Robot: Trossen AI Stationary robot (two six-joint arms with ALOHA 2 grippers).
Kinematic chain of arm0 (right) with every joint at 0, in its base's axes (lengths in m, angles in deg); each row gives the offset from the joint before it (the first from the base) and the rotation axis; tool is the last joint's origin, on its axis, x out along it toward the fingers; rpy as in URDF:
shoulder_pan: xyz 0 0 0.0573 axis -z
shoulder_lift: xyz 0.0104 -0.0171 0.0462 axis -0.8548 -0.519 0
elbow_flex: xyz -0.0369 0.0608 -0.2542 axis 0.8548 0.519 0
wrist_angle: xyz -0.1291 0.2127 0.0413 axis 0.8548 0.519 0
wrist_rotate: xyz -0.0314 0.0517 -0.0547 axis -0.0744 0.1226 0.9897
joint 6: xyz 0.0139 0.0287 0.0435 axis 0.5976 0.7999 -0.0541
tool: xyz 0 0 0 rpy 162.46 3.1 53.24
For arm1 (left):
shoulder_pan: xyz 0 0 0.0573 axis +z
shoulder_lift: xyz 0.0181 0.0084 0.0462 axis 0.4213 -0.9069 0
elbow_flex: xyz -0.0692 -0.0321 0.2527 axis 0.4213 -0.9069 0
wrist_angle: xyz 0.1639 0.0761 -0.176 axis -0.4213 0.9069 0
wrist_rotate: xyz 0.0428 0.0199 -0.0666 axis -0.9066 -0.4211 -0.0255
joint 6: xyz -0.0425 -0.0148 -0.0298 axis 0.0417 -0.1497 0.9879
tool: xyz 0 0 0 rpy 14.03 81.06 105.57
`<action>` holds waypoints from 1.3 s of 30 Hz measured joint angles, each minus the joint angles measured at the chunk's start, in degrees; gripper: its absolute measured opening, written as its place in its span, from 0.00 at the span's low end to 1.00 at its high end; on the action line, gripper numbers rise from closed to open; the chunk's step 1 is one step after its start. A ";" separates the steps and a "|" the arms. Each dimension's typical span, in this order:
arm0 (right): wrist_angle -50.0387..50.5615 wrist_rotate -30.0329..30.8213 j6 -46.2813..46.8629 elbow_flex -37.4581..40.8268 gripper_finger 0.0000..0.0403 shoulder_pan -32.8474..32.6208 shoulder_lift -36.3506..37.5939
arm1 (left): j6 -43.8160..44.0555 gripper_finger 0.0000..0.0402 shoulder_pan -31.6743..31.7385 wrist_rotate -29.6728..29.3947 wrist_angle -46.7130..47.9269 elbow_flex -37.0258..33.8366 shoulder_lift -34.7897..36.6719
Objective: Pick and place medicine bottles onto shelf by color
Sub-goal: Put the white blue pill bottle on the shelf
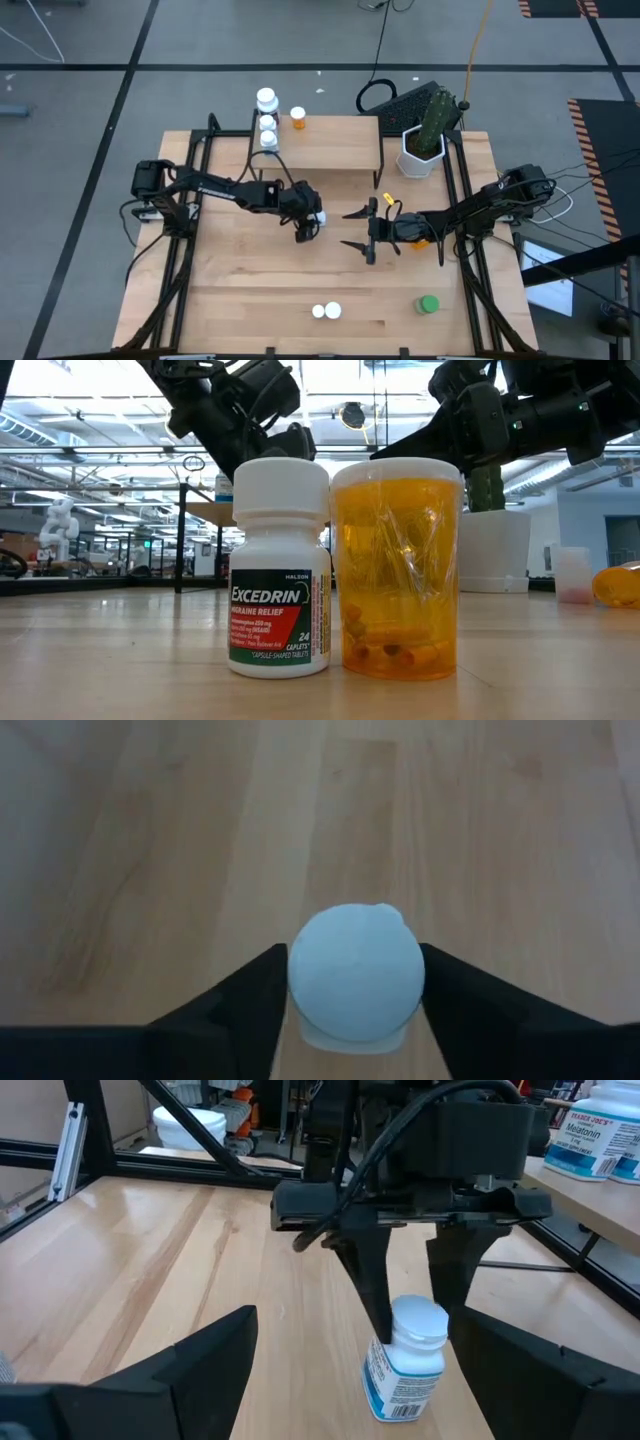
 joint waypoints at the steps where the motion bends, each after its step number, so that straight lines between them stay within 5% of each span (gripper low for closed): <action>1: 0.00 0.00 -0.07 0.00 0.81 0.00 0.00 | -0.02 0.50 0.00 0.41 0.00 0.00 0.00; 6: -0.02 0.00 -0.09 0.00 0.81 0.00 0.00 | 1.07 0.43 -0.20 1.87 3.19 2.85 0.61; 11: -0.01 0.00 -0.35 0.00 0.81 0.00 0.00 | -2.08 0.48 -0.94 1.54 15.52 13.95 0.87; 23: 0.55 -0.02 -0.76 0.00 0.81 0.01 0.00 | -14.22 0.47 7.27 -10.37 40.22 42.24 1.06; 32: 0.51 0.00 -0.74 0.00 0.81 0.00 0.00 | -17.45 0.47 22.34 -6.27 40.18 39.76 0.80; 39: 0.89 0.00 -0.85 0.00 0.81 0.02 -0.02 | -18.11 0.49 27.20 -2.07 38.94 35.67 0.79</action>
